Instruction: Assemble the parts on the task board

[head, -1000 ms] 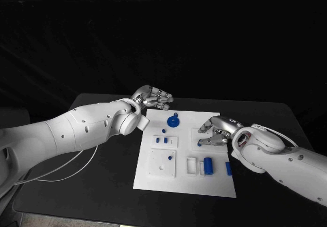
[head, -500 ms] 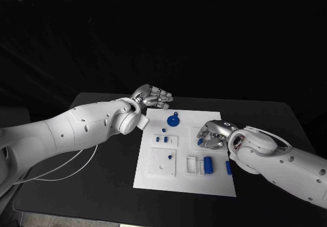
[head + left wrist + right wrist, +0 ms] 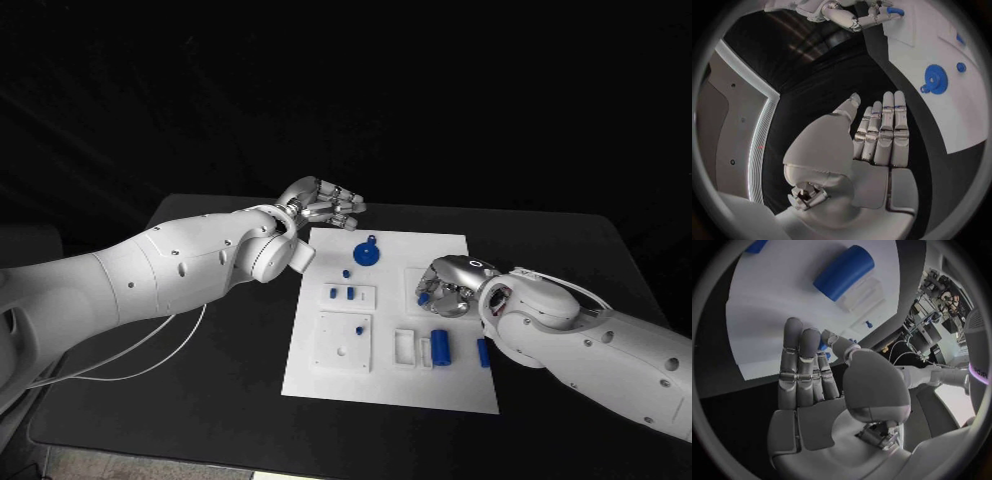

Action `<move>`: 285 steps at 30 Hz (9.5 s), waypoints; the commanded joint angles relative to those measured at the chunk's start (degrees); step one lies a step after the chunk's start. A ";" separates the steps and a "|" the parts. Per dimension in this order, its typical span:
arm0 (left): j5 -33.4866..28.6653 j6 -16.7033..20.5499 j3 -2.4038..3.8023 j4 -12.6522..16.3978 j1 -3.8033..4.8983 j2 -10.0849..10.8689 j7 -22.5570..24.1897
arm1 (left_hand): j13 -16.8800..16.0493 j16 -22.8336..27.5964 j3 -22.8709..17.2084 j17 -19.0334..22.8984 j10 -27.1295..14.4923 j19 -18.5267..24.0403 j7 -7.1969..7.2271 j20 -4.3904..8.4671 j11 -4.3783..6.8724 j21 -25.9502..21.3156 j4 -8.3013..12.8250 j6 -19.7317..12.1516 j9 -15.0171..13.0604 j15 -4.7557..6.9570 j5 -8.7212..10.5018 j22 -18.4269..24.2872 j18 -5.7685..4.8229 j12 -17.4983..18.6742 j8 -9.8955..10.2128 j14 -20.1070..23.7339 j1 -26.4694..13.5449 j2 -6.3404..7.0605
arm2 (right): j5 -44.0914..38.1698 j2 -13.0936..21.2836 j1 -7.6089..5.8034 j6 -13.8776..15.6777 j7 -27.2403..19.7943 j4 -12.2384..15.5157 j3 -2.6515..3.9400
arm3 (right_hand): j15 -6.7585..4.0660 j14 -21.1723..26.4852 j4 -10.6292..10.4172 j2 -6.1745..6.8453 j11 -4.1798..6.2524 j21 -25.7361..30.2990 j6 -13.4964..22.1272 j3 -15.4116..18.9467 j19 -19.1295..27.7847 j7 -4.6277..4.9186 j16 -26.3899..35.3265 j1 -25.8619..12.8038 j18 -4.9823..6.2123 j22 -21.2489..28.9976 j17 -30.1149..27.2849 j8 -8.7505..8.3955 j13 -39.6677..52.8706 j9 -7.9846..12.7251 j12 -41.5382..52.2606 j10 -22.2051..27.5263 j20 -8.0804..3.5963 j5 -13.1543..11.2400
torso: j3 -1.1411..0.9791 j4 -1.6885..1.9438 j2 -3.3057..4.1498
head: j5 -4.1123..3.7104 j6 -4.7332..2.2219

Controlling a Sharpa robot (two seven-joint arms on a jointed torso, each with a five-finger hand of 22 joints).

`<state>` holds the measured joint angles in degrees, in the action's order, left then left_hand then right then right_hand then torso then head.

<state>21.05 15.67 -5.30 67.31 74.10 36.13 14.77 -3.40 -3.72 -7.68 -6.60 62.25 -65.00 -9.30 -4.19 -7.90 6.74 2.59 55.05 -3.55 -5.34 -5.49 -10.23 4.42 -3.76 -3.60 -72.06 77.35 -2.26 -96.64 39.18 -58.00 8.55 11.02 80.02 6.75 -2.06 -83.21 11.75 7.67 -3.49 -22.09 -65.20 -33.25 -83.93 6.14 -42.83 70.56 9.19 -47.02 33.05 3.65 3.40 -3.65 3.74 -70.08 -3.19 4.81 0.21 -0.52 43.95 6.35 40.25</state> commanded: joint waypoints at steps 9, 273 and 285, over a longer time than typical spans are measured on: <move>-0.35 -0.74 0.05 0.17 0.02 0.03 0.32 | 0.02 -0.22 0.21 -0.02 -0.32 0.38 0.03 0.01 0.15 0.23 -0.12 -0.26 -0.08 0.18 0.32 0.06 0.00 0.21 -0.25 0.12 -0.04 -0.45 | -1.62 -0.70 0.15 2.99 0.71 -0.28 -0.30 | -0.89 -0.23 -0.95 -1.21 0.86 -0.37 -2.85 -0.46 -0.24 -0.79 -0.45 -0.93 -1.77 -0.38 0.41 0.02 0.08 -0.19 -0.26 -2.69 -0.91 -1.50 | 0.01 -0.03 -0.01 | -0.23 0.19; -2.93 -13.95 0.02 0.00 -1.95 4.00 5.00 | -0.01 0.11 8.84 2.83 -6.29 13.55 -0.73 -4.56 -2.25 -2.43 -19.00 -14.60 0.55 -4.36 2.64 6.06 -2.09 0.35 0.47 13.94 -2.39 13.19 | 40.26 2.93 -1.72 -9.42 27.50 4.51 -6.24 | -2.20 -0.53 -6.61 -6.67 3.85 -6.13 6.42 16.58 -1.20 -0.40 -16.83 -12.38 -3.27 -15.56 31.50 0.03 58.66 -1.80 47.03 -2.01 -2.32 -1.82 | -0.55 -1.66 -1.88 | -0.79 2.89; -2.90 -14.05 0.02 0.02 -1.95 3.95 4.66 | -0.02 0.08 8.38 2.81 -6.33 13.49 -1.25 -4.56 -2.30 -2.42 -18.72 -14.08 0.53 -4.32 2.64 6.05 -2.04 0.34 0.43 13.73 -2.10 12.63 | 39.67 2.78 -1.71 -9.64 27.80 4.36 -6.73 | -2.39 -0.58 -2.21 -8.89 4.25 -6.09 4.03 14.46 -1.28 -0.98 -17.10 -13.16 -3.47 -16.59 31.75 0.02 58.85 -1.74 47.09 -2.07 -2.47 0.50 | -0.56 -1.63 -1.86 | -1.04 2.98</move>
<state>18.13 2.49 -5.32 67.17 72.18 40.17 19.25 -3.40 -3.94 0.99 -3.84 55.89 -51.49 -10.33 -8.69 -9.95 4.02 -16.20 40.72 -3.02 -9.53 -2.83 -4.12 2.63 -3.57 -3.31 -58.43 75.51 10.81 -56.06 42.12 -60.77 1.06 36.90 84.65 0.92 -4.39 -83.32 9.19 -0.39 0.40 -28.07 -60.87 -18.75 -83.93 5.11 -59.68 56.95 4.85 -63.55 64.75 3.39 62.23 -14.70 50.50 -72.11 -5.81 5.10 -0.35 -2.16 42.08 5.38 43.19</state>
